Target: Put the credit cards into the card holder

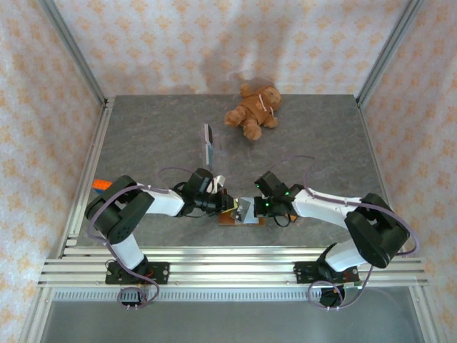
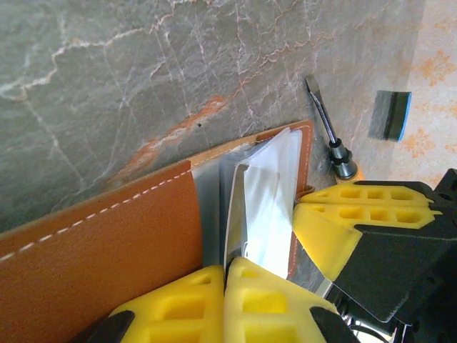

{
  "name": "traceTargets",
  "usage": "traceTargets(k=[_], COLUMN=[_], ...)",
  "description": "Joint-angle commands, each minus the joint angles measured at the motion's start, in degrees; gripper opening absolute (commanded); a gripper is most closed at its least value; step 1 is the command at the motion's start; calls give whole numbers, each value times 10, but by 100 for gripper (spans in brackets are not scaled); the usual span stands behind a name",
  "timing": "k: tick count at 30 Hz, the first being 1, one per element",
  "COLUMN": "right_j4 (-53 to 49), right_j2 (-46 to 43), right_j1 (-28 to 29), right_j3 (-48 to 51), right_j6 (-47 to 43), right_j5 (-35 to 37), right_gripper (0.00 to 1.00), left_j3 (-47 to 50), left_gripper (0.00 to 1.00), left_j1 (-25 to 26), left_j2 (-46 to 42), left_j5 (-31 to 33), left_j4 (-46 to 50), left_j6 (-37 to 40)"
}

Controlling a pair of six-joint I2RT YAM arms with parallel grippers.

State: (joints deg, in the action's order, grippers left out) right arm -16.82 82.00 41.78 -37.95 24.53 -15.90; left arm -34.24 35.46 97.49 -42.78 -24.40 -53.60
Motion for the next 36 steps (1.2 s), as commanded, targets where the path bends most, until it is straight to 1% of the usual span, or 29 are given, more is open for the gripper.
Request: traceTargets(k=[1,6,11,15,21,24,27,29,31,33,36], right_j4=[-16,-4,19,31,52,59,60,56,47,41,33], right_j2=[-1,-5,-5,-6,-5,-6,-6,-7,-8,-12,-17], right_j1=[2,2,1,1,2,2,2,2,2,2,1], right_j3=[23,28,35,40,44,44,44,43,41,41,39], right_j6=[9,14,23,31,41,45,46,43,41,39,35], right_j5=[-10,-20,-41,-53,-78,-85,-83,-79,-71,-63,-55], right_gripper=[0,0,0,0,0,0,0,0,0,0,0], left_j3=[32,68,76,93,95,98,94,91,91,90,83], left_gripper=[1,0,1,1,2,5,10,21,27,29,31], left_j1=[-6,-6,-1,5,20,26,29,29,29,28,22], left_j2=[-17,-15,8,26,44,44,30,16,-3,-20,-23], left_j5=[35,70,71,85,99,109,117,124,136,146,139], left_j4=[-46,-134,-204,-265,-296,-310,-284,-244,-205,-168,-143], left_j6=[-25,-69,-99,-126,-140,-145,-137,-127,-114,-101,-93])
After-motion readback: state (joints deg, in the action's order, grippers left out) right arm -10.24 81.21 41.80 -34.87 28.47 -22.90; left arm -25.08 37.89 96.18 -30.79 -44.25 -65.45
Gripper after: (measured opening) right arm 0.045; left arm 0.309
